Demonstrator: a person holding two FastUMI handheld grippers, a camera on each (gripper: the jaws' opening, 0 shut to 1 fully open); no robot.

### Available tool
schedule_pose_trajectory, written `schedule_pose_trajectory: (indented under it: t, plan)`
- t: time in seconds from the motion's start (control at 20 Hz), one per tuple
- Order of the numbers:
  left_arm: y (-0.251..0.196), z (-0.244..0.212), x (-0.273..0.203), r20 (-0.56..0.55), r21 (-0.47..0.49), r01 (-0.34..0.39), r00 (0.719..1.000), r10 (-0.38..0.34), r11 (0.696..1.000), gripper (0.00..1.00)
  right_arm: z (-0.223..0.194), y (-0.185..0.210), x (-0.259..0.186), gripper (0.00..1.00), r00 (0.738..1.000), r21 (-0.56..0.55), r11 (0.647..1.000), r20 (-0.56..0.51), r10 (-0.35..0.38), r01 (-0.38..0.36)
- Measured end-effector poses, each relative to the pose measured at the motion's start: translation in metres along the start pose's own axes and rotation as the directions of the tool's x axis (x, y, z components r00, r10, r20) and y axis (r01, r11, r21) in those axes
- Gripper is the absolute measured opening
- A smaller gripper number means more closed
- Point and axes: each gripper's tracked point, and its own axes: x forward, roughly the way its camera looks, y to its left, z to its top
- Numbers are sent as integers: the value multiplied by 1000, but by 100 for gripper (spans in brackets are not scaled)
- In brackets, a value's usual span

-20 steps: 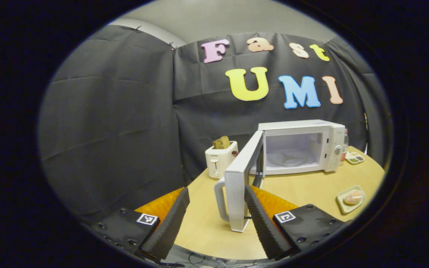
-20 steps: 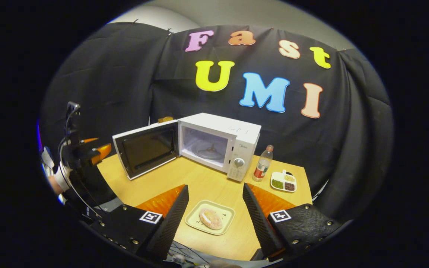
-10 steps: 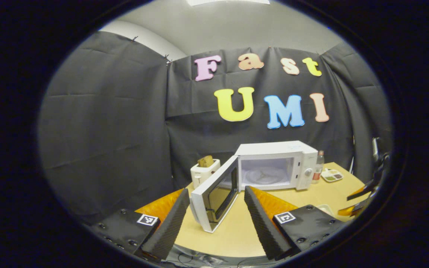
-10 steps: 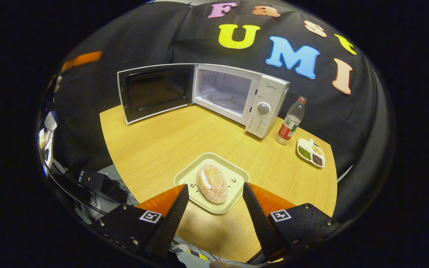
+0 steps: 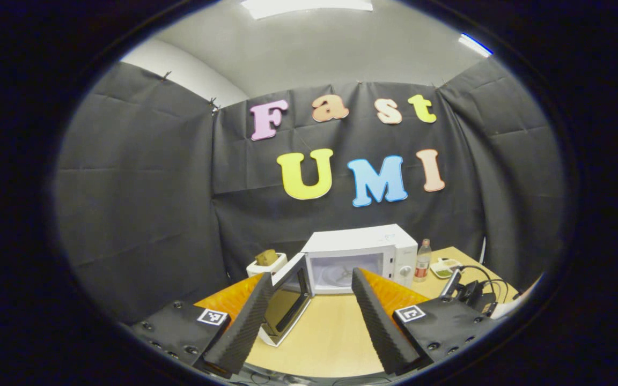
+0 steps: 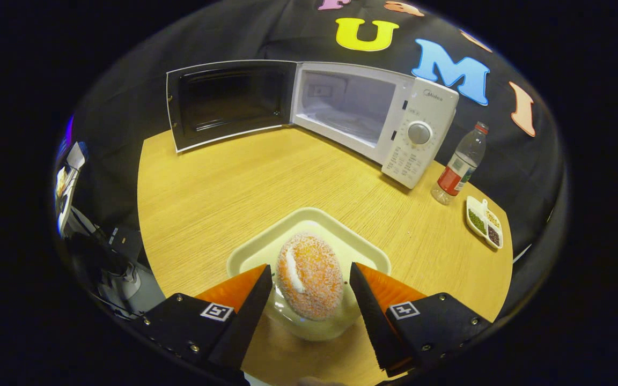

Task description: Open the microwave oven with the left hand, put the food in, and close the microwave oven.

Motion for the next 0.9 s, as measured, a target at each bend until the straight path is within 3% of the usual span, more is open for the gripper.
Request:
schedule_pose_trajectory:
  t: [0.2,0.35,0.45,0.5,0.55,0.6,0.65,0.75,0.9]
  plan:
    - [1,0,12,-13,9,22,1000,-21,1000,100,0,-1,20,91,1000,10,1000,-16,-1,1]
    - [4,-1,27,-17,3,45,999,-45,999,100,1,4,25,89,998,60,997,-44,42,-39]
    - [7,-3,37,-14,-10,64,998,-64,998,100,1,3,26,77,997,74,997,-63,43,-38]
    - [8,-2,41,-12,-13,68,998,-68,998,100,3,2,24,76,996,72,997,-76,42,-36]
    - [12,-4,46,-12,-16,74,997,-74,997,100,-1,4,24,67,993,77,996,-103,52,-44]
    - [14,-4,50,-12,-19,80,997,-80,997,100,1,3,21,69,991,83,996,-121,52,-42]
    - [15,-4,55,-6,-22,87,996,-87,996,100,4,5,19,60,989,87,994,-130,74,-63]
    - [19,-7,62,-4,-29,100,995,-100,995,100,18,3,10,60,990,102,992,-113,80,-69]
    - [31,-15,72,-6,-41,111,994,-111,993,100,64,6,-1,59,994,213,973,-39,103,-92]
